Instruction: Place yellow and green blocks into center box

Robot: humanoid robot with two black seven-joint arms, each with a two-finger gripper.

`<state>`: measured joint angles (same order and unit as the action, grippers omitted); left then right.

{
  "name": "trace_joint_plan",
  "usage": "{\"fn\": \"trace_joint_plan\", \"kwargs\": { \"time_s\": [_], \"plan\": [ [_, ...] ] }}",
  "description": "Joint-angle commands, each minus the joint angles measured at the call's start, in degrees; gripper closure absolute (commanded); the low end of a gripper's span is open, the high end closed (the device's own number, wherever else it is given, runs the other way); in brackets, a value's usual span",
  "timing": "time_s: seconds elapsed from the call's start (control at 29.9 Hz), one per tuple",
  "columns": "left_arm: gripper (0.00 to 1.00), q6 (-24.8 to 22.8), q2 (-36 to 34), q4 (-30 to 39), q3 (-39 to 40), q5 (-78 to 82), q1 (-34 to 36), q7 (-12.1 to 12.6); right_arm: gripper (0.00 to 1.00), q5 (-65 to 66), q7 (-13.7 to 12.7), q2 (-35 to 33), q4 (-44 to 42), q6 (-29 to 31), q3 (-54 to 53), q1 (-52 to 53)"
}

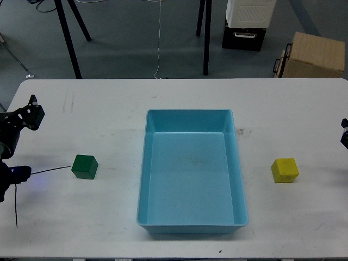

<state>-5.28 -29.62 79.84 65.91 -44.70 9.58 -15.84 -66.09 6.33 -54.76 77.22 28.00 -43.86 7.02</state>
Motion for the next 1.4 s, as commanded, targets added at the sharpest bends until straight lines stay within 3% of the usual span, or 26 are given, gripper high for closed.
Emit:
{"fn": "trace_joint_plan", "kwargs": {
  "time_s": [0.0,0.3,0.9,1.37],
  "plan": [
    [0.00,-0.08,0.00,-0.03,-0.16,-0.04,0.00,-0.16,0.00,0.00,0.00,0.00,0.03,0.00,0.00,0.01],
    [0.00,-0.26,0.00,1.02,-0.25,-0.04,0.09,0.10,0.00,0.00,0.09,0.00,-0.40,0.00,0.09,-0.07],
    [0.00,-0.44,-0.18,0.84,-0.43,-0.30,0.00,0.19,0.00,-0.35,0.17,1.41,-9.19,0.00,-1.40,0.19],
    [0.00,-0.52,0.00,0.93,-0.34,-0.30,0.09,0.19,0.00,-0.44,0.09,2.20,-9.46,0.00,-1.40,-0.07]
  ]
}}
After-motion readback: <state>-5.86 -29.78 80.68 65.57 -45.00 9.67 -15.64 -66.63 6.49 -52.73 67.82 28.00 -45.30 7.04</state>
